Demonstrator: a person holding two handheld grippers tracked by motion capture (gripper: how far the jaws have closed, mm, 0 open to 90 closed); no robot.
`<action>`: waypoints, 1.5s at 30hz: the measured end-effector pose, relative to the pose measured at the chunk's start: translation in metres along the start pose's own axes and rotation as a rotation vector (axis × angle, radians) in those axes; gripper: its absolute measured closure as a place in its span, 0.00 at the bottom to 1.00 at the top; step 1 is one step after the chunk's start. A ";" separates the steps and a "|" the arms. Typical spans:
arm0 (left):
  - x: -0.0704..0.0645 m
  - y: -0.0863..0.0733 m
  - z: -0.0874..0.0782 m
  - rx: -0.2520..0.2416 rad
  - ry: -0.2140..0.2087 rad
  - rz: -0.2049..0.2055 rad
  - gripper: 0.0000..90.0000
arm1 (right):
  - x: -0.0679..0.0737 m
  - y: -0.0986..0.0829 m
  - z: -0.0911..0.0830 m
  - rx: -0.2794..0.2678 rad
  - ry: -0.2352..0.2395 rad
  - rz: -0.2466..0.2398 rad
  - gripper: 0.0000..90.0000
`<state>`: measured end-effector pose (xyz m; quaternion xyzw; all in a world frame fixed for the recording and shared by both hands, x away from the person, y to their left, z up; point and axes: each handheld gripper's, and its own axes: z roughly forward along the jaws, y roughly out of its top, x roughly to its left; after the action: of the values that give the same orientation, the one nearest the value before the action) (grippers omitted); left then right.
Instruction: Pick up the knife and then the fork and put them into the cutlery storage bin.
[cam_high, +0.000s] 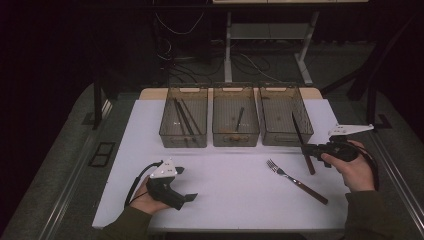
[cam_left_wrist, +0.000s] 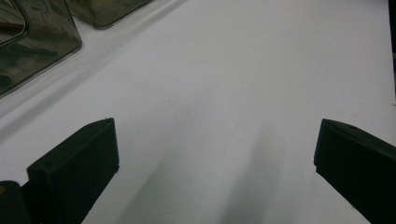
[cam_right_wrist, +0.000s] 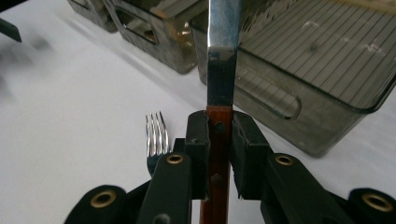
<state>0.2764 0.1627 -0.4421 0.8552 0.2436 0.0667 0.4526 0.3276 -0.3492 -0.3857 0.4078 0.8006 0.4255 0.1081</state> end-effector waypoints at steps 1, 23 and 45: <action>0.000 0.000 0.000 0.000 0.000 0.001 0.00 | 0.000 0.001 -0.001 -0.006 -0.005 -0.002 0.87; 0.000 0.000 0.000 -0.024 -0.002 -0.009 0.00 | -0.004 0.053 -0.001 -0.112 -0.051 0.005 0.87; 0.001 0.001 0.000 -0.039 0.005 -0.015 0.00 | -0.043 0.110 0.032 -0.101 -0.143 0.092 0.87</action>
<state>0.2772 0.1628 -0.4413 0.8443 0.2495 0.0701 0.4691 0.4339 -0.3284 -0.3280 0.4676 0.7488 0.4395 0.1654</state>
